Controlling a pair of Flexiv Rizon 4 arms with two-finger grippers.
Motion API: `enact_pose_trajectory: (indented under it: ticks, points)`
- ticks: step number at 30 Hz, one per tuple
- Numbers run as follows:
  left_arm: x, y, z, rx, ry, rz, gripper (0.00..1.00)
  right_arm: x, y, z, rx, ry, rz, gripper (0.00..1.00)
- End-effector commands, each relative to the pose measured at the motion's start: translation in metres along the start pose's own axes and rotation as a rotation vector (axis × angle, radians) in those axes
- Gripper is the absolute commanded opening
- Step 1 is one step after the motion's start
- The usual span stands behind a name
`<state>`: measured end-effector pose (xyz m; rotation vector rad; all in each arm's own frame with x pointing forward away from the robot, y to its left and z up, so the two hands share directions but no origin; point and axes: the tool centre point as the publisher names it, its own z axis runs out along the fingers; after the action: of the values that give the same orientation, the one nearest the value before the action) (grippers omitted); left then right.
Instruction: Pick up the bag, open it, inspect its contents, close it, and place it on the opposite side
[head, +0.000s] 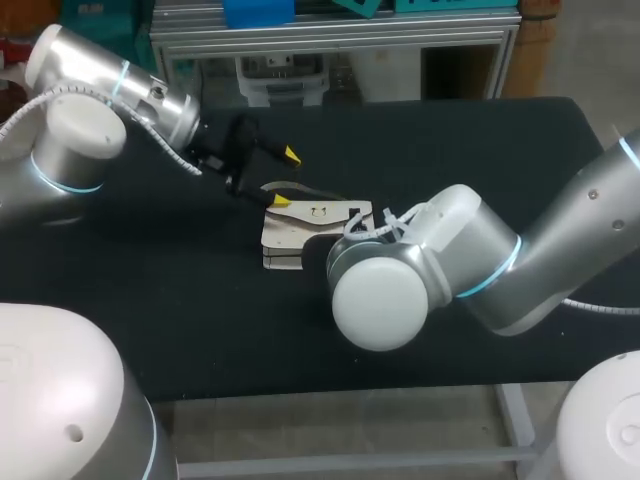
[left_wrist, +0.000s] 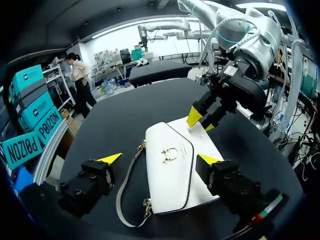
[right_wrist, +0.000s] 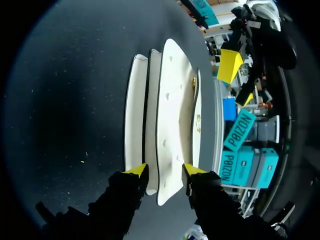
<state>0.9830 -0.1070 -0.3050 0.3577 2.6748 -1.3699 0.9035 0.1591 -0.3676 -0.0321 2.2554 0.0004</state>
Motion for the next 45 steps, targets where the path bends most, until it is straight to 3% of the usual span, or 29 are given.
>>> enact_pose_trajectory:
  ticks: [1,10,16,22,25,28,36,38,45]
  points:
    - [0.004,-0.002,0.001,-0.009,-0.012,-0.008,1.0,0.003,-0.002,-0.001,-0.008,-0.01,0.005,1.0]
    - [0.0,-0.005,-0.019,-0.058,-0.119,-0.185,1.0,-0.012,-0.005,-0.027,-0.025,0.003,0.043,1.0]
    - [0.001,-0.002,-0.041,-0.081,-0.149,-0.388,1.0,-0.03,-0.02,-0.047,-0.032,0.122,0.15,1.0]
    - [0.01,0.006,-0.052,-0.102,-0.096,-0.542,1.0,-0.04,-0.031,-0.057,-0.017,0.237,0.211,1.0]
    - [0.015,0.009,-0.056,-0.111,-0.06,-0.6,1.0,-0.04,-0.04,-0.058,-0.033,0.303,0.271,1.0]
    - [0.017,0.011,-0.061,-0.172,-0.085,-0.646,1.0,-0.041,-0.052,-0.055,-0.059,0.372,0.32,1.0]
    - [0.024,0.007,-0.062,-0.307,-0.114,-0.667,1.0,-0.053,-0.066,-0.051,0.088,0.533,0.338,1.0]
    - [0.024,0.005,-0.06,-0.398,-0.132,-0.605,1.0,-0.055,-0.065,-0.051,0.046,0.569,0.305,1.0]
    - [0.024,0.005,-0.06,-0.398,-0.132,-0.605,1.0,-0.055,-0.065,-0.051,0.046,0.569,0.305,1.0]
